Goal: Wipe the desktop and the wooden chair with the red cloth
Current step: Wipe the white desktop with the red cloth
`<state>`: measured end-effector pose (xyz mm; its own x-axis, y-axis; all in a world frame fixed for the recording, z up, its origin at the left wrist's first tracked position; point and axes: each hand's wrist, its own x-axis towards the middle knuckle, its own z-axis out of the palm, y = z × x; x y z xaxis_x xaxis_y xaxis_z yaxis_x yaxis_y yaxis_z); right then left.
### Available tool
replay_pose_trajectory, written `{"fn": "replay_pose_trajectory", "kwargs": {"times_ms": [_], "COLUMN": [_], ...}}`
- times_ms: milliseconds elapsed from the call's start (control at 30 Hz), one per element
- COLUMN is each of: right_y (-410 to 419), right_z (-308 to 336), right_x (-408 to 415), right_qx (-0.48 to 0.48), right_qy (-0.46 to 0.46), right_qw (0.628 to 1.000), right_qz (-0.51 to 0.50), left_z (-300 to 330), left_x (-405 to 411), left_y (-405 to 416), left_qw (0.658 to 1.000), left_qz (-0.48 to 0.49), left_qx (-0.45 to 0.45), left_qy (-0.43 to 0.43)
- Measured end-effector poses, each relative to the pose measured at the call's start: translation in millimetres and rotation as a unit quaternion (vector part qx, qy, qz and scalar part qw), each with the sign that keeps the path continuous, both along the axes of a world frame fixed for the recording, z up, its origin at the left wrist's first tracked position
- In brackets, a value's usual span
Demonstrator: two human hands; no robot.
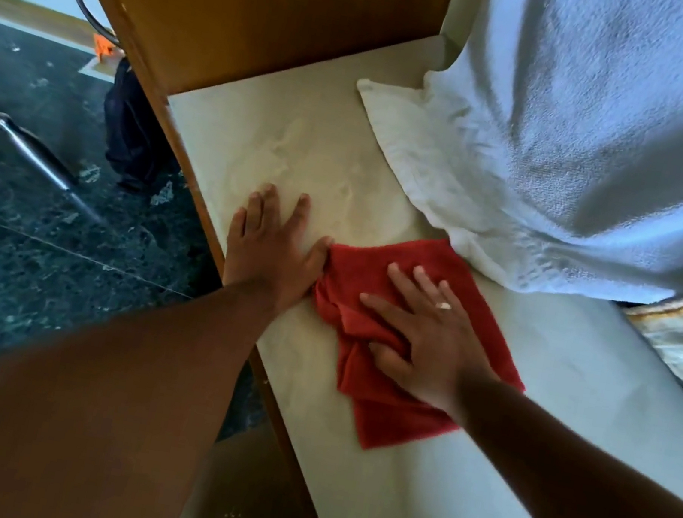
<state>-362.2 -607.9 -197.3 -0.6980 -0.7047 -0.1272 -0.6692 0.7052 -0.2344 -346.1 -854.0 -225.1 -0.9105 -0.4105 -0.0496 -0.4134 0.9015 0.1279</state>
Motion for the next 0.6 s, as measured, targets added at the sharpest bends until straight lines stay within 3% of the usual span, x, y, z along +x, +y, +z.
{"fn": "replay_pose_trajectory", "kwargs": {"times_ms": [100,267,400,433,533,600], "right_y": [-7.2,2.8,-2.8,-9.4,3.9,24.2], "right_z": [1.0,-5.6,-1.6,-3.6,-6.3,-5.0], "right_x": [-11.6,3.7,-10.2,1.3,32.5,10.9], "right_qx": [0.002,-0.005,-0.004,-0.004,-0.024,-0.043], "right_qy": [0.023,0.027,0.024,0.038,0.007,-0.006], "right_qw": [0.991,0.999,0.992,0.994,0.997,0.995], "right_qz": [-0.129,0.03,-0.123,-0.107,0.076,0.085], "left_z": [1.0,0.4,1.5,1.2,-0.6,-1.0], "left_x": [-0.4,1.0,-0.2,0.2,2.4,1.6], "left_y": [0.0,-0.1,1.4,1.0,-0.8,-1.3], "left_qw": [1.0,1.0,1.0,1.0,1.0,1.0], "left_qz": [0.005,-0.006,0.002,0.001,-0.005,-0.002], "left_qx": [0.0,-0.005,-0.002,-0.004,0.002,0.003], "left_qy": [0.005,0.0,0.003,0.002,-0.005,-0.005]}}
